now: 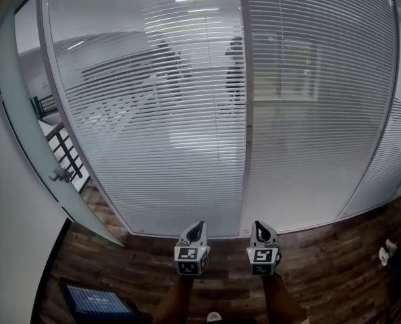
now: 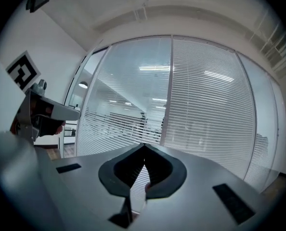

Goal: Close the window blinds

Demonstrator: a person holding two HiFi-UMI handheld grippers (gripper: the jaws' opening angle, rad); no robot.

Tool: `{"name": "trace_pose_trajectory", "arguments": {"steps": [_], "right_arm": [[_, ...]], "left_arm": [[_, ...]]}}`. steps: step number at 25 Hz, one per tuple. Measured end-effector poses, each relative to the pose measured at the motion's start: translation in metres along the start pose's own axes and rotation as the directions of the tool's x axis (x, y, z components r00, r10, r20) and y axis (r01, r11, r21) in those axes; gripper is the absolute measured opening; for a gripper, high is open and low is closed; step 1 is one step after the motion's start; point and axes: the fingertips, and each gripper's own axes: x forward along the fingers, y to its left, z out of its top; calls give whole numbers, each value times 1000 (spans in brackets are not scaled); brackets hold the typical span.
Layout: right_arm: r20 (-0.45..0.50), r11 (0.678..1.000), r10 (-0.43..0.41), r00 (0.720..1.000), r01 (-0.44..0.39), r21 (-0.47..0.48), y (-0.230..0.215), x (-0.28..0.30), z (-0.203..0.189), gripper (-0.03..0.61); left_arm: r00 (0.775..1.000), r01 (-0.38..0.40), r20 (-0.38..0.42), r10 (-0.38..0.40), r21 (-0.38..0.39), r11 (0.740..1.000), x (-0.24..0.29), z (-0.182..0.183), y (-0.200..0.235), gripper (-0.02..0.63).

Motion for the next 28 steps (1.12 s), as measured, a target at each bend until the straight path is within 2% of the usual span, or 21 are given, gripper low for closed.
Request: {"name": "trace_pose_trajectory", "arguments": {"steps": [7, 11, 14, 18, 24, 28], "right_arm": [[-12, 998, -4, 1000, 4, 55, 17, 24, 21, 3], [-3, 998, -33, 999, 33, 45, 11, 36, 35, 3], [-15, 998, -41, 999, 41, 44, 11, 45, 14, 3], [-50, 997, -41, 998, 44, 69, 6, 59, 6, 3], [-57, 992, -38, 998, 44, 115, -14, 86, -7, 3], [-64, 992, -24, 998, 32, 123, -22, 105, -16, 3]], "left_arm": [[1000, -1, 0, 1, 20, 1000, 21, 11, 26, -6], [1000, 18, 16, -18, 25, 1000, 32, 25, 31, -6], [1000, 26, 14, -27, 51, 998, 40, 9, 36, -6], [999, 39, 11, -40, 65, 997, 50, 14, 37, -6], [1000, 29, -13, -28, 54, 998, 79, 1, 40, -6], [1000, 13, -7, -13, 39, 999, 98, 5, 42, -6]]}}
